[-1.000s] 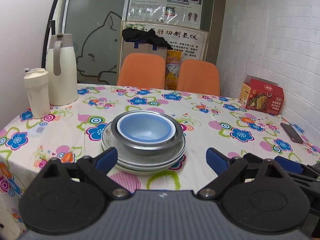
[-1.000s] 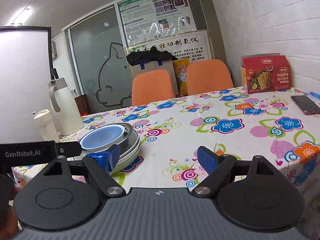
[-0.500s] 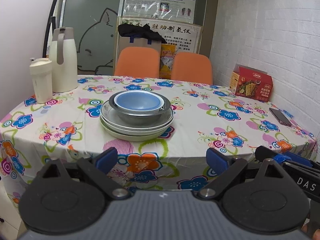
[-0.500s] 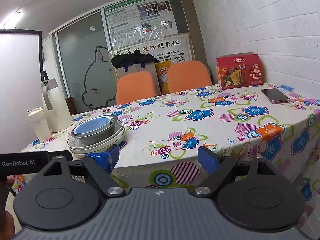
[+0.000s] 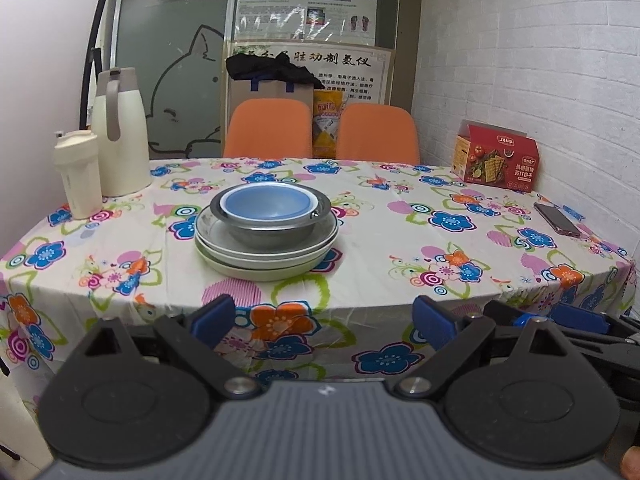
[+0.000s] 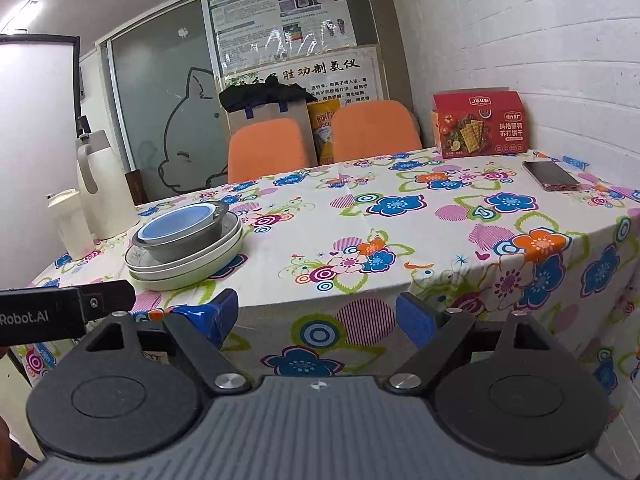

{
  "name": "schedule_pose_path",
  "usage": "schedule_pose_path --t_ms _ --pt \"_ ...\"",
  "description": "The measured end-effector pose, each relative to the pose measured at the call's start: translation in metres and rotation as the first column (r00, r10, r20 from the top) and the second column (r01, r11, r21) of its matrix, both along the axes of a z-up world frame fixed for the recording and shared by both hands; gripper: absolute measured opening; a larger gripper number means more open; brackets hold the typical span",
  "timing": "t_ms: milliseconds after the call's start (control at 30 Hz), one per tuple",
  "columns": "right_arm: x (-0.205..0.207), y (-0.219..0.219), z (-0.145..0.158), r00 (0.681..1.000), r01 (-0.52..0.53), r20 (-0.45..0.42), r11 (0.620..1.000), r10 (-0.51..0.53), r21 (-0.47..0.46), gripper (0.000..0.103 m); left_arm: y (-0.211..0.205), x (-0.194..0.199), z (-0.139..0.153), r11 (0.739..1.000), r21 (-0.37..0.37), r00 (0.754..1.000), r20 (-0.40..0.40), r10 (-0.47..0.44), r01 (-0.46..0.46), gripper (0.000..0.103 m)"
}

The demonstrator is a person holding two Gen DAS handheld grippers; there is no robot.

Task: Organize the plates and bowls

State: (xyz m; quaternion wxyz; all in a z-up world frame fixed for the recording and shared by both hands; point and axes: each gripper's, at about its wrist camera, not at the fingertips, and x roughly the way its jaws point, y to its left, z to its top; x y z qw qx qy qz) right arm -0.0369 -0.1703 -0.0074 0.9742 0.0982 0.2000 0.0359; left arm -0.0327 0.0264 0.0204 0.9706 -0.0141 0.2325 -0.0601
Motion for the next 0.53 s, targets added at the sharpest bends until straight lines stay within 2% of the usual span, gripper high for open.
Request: schedule_pose_path --t_ms 367,533 --pt "0.0059 0.0008 -0.0088 0.998 -0.033 -0.057 0.999 0.035 0.037 0.073 -0.0011 0.0045 -0.0057 1.0 0.018 1.0 -0.029 0.007 -0.006 0.094" --pt "0.0047 0.0017 -0.0086 0.998 -0.034 -0.053 0.999 0.036 0.035 0.073 0.0024 -0.0001 -0.0033 1.0 -0.015 1.0 0.012 -0.023 0.023 0.094"
